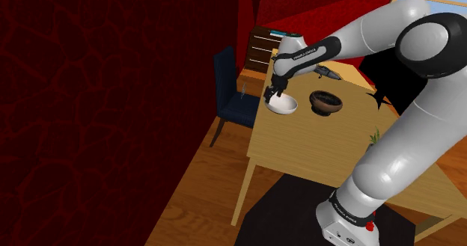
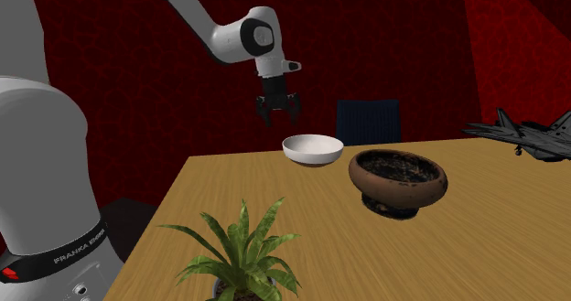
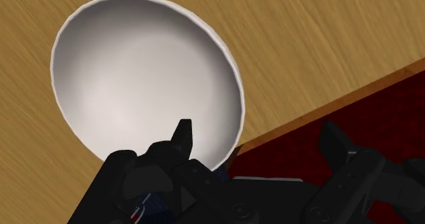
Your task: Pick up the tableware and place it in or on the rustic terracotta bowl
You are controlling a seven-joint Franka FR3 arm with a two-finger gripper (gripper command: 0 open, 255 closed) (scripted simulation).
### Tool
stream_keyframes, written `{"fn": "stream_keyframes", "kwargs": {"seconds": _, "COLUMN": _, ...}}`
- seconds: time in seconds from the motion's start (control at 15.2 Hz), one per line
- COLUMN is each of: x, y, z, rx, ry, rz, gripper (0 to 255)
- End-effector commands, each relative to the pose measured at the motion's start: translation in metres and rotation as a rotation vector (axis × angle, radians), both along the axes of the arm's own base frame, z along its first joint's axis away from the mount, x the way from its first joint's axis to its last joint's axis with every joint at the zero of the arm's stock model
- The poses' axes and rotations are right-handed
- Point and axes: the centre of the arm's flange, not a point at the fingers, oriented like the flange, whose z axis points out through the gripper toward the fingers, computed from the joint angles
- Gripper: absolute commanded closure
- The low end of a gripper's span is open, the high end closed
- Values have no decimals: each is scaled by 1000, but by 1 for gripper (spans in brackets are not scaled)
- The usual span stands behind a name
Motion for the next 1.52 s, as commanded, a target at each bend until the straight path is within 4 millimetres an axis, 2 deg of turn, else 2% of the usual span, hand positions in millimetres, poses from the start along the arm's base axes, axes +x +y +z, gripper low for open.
{"fn": "stream_keyframes", "kwargs": {"seconds": 0.0, "x": 5, "y": -9, "z": -12, "rx": -3, "ry": -2, "rz": -5, "gripper": 0}}
{"fn": "stream_keyframes", "kwargs": {"seconds": 0.46, "x": 7, "y": -14, "z": -46, "rx": -3, "ry": -2, "rz": -5, "gripper": 0}}
{"fn": "stream_keyframes", "kwargs": {"seconds": 0.92, "x": 7, "y": -14, "z": -46, "rx": -3, "ry": -2, "rz": -5, "gripper": 0}}
{"fn": "stream_keyframes", "kwargs": {"seconds": 0.99, "x": 7, "y": -14, "z": -46, "rx": -3, "ry": -2, "rz": -5, "gripper": 255}}
{"fn": "stream_keyframes", "kwargs": {"seconds": 1.45, "x": 7, "y": -14, "z": -46, "rx": -3, "ry": -2, "rz": -5, "gripper": 255}}
